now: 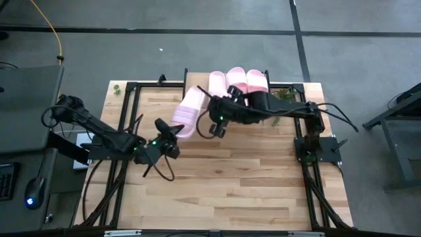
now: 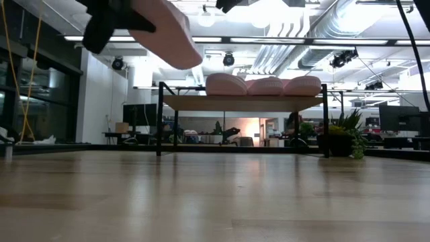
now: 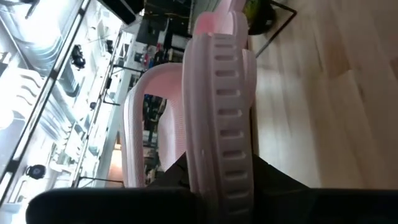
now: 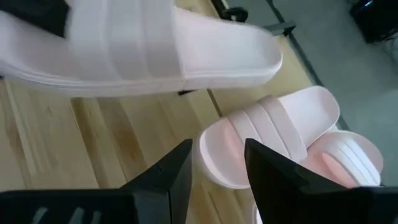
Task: Pick and place slides into the shelf
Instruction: Put the pink slide on the shelf
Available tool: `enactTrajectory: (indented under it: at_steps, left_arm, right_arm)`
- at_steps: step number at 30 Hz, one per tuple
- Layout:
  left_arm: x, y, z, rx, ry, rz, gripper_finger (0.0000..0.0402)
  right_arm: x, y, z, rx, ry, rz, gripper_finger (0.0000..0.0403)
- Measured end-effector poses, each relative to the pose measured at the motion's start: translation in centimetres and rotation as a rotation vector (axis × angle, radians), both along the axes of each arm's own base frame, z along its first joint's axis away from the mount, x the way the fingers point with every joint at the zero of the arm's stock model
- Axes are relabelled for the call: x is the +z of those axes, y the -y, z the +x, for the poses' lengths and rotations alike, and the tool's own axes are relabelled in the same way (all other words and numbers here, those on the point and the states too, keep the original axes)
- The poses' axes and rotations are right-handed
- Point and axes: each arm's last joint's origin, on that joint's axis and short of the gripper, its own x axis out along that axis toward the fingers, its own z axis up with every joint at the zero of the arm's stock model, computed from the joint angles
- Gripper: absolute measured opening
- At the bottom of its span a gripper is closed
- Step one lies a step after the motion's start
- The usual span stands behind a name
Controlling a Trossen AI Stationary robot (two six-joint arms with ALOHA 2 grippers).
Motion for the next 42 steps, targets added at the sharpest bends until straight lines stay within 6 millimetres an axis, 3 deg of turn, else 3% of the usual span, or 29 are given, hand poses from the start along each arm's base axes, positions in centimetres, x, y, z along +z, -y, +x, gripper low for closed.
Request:
enactTrajectory:
  at_steps: [8, 16, 42]
  left_arm:
    - [-0.2, -0.5, 1.5, -0.008, -0.005, 0.025, 0.0039]
    - [-0.1, -3.1, 2.0, 0.088, -0.006, 0.026, 0.0039]
    - [-0.3, -8.9, 2.5, 0.103, 0.016, -0.086, 0.0034]
  right_arm:
    - [0.0, -4.0, -0.6, 0.033, -0.001, -0.050, 0.0136]
    - [0.0, -7.0, -1.1, 0.085, 0.013, -0.069, 0.0136]
    - [0.0, -10.5, -2.2, 0.140, 0.027, -0.082, 0.0136]
